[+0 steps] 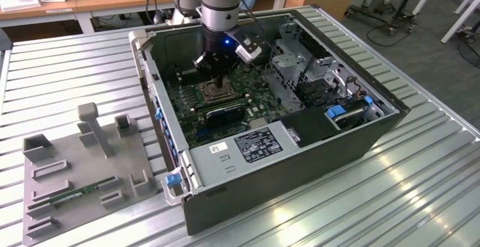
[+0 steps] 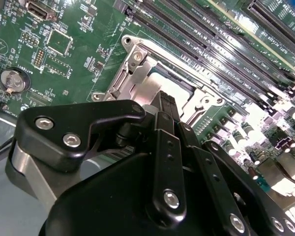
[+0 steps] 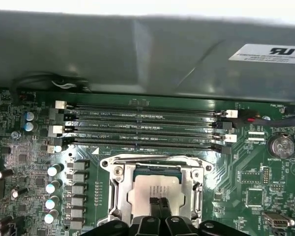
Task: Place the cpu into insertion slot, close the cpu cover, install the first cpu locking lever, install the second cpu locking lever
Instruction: 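Install the first cpu locking lever, then install the second cpu locking lever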
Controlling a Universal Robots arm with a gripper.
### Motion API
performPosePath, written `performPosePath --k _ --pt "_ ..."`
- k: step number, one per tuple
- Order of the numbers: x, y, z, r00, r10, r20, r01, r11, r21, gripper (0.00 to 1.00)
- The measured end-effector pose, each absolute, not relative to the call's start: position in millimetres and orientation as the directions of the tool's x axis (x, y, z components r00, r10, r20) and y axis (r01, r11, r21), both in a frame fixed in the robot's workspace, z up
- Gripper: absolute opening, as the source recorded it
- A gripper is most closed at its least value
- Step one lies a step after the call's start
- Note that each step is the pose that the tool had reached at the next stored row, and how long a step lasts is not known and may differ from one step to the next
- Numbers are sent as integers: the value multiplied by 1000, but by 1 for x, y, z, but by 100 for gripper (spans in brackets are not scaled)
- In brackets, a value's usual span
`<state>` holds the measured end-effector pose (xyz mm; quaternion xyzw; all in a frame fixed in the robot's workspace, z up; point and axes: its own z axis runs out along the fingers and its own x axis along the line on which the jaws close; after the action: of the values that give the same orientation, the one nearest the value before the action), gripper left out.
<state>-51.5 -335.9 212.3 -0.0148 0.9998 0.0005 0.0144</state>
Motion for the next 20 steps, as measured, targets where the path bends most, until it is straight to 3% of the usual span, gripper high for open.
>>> performPosePath --k 20 --pt "-54 -336 220 -999 -30 -30 -30 1000 0 11"
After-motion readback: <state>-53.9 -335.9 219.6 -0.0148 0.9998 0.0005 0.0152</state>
